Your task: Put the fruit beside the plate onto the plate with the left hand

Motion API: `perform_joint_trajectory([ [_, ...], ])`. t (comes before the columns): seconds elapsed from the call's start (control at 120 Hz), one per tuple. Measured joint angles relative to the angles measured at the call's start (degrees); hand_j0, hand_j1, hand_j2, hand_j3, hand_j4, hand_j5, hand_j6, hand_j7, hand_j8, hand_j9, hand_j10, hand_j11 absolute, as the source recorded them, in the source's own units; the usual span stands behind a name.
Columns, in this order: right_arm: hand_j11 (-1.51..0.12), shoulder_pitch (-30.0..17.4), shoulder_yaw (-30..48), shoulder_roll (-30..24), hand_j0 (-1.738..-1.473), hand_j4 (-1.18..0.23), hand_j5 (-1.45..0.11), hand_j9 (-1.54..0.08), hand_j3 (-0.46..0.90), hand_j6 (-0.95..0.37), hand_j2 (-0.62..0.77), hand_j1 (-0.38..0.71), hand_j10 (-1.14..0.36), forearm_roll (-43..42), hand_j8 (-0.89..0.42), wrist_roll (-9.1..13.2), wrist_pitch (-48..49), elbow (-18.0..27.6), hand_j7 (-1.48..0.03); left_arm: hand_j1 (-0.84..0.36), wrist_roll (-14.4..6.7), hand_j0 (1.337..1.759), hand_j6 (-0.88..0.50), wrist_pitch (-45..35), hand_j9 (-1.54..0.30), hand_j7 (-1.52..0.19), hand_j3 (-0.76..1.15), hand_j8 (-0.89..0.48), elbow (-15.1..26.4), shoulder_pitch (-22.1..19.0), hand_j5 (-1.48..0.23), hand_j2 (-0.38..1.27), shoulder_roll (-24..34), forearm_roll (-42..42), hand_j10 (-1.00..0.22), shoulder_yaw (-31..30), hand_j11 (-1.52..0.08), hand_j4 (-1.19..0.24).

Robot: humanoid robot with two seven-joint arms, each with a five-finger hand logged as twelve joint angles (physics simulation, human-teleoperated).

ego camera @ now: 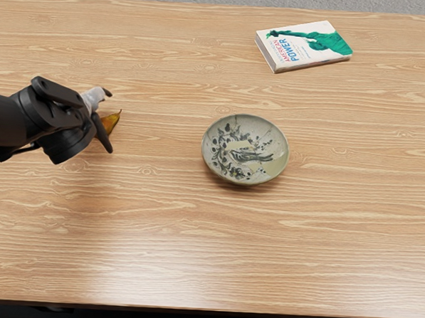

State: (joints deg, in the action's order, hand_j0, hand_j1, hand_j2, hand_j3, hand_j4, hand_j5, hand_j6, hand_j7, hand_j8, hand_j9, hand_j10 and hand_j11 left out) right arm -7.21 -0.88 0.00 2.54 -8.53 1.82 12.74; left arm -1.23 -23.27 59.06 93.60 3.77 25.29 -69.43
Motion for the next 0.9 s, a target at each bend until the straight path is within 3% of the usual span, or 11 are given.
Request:
perform_joint_trajectory([
  [0.9, -0.01, 0.0, 0.0, 0.0, -1.658, -0.01, -0.01, -0.01, 0.00, -0.01, 0.00, -0.34, -0.01, 0.0, -0.01, 0.0, 0.0, 0.0, -0.01, 0.08, 0.0, 1.658, -0.23, 2.2, -0.29, -0.29, 0.00, -0.23, 0.0, -0.1, -0.29, 0.05, 0.2, 1.7, -0.23, -0.1, -0.29, -0.23],
])
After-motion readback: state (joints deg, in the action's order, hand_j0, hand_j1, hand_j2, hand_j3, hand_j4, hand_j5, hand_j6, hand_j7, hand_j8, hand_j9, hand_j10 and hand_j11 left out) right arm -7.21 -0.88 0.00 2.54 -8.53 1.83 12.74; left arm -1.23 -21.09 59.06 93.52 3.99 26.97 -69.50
